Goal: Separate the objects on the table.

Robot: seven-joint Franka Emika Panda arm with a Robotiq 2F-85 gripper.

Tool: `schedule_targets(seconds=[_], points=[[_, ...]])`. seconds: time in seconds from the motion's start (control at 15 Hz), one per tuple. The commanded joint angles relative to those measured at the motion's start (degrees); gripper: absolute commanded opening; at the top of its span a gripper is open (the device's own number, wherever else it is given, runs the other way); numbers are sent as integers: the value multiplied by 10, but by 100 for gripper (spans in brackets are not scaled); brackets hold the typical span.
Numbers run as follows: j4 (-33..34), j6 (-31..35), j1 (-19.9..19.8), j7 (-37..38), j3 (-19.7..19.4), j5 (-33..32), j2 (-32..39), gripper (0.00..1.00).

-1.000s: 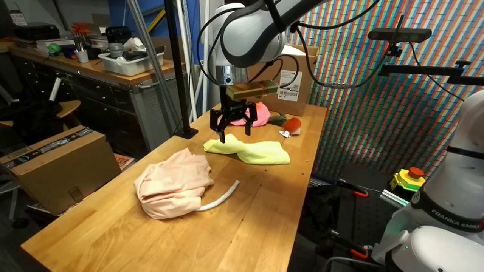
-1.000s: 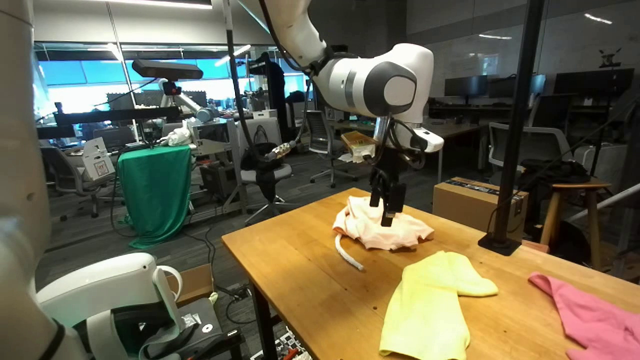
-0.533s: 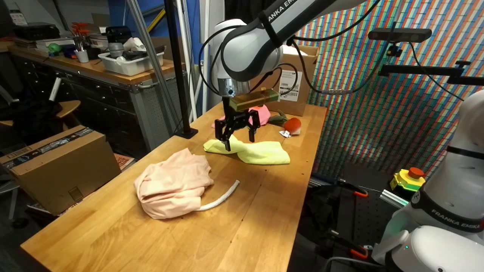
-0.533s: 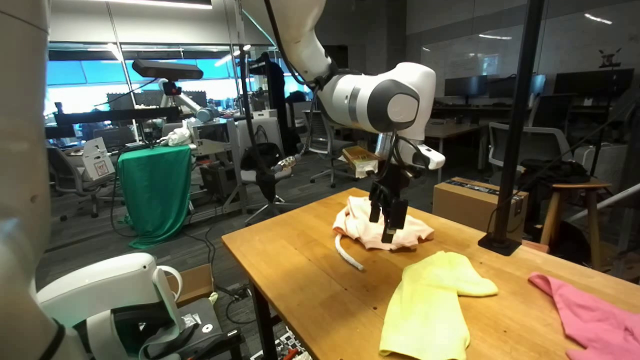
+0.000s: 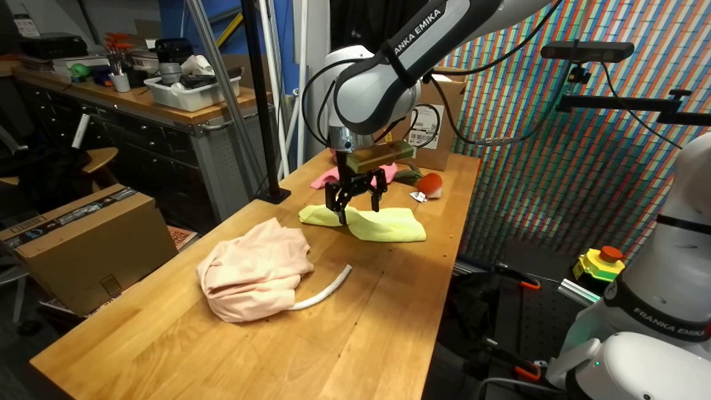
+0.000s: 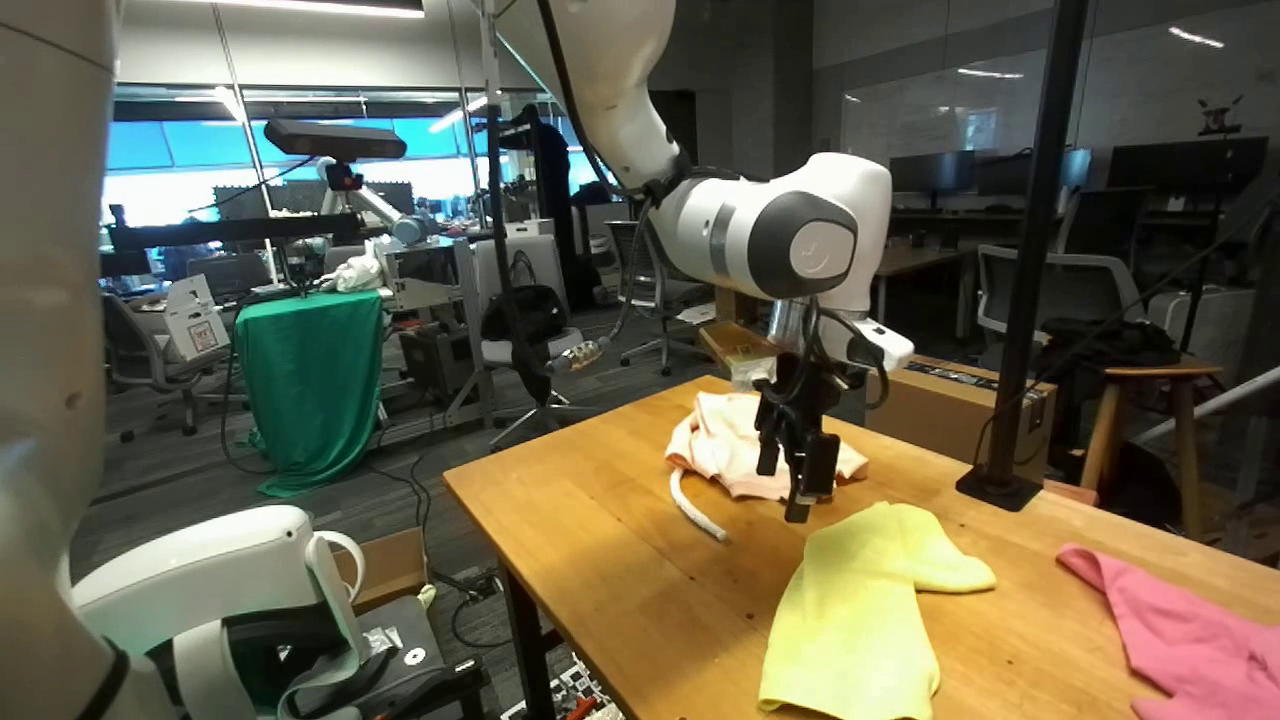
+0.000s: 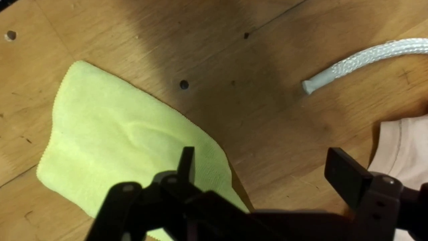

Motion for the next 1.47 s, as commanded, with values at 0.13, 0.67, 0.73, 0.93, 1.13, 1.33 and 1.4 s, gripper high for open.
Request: schedule_targets(seconds=[0.13,0.67,0.73,0.93,1.13,1.33,1.4], points=[[42,-18,-4,-102,3,-42,41,100],[114,-24,1,-194,0,-127,81,100],[121,-17,1,-198,0,-131,85,100],[141,-6,-5,-217,6,-121,97,100],[158,-7,-8,-235,9,-117,113,100],[178,-5,-12,-251,12,-111,132,100],[186,-4,-14,-258,13,-110,140,100]])
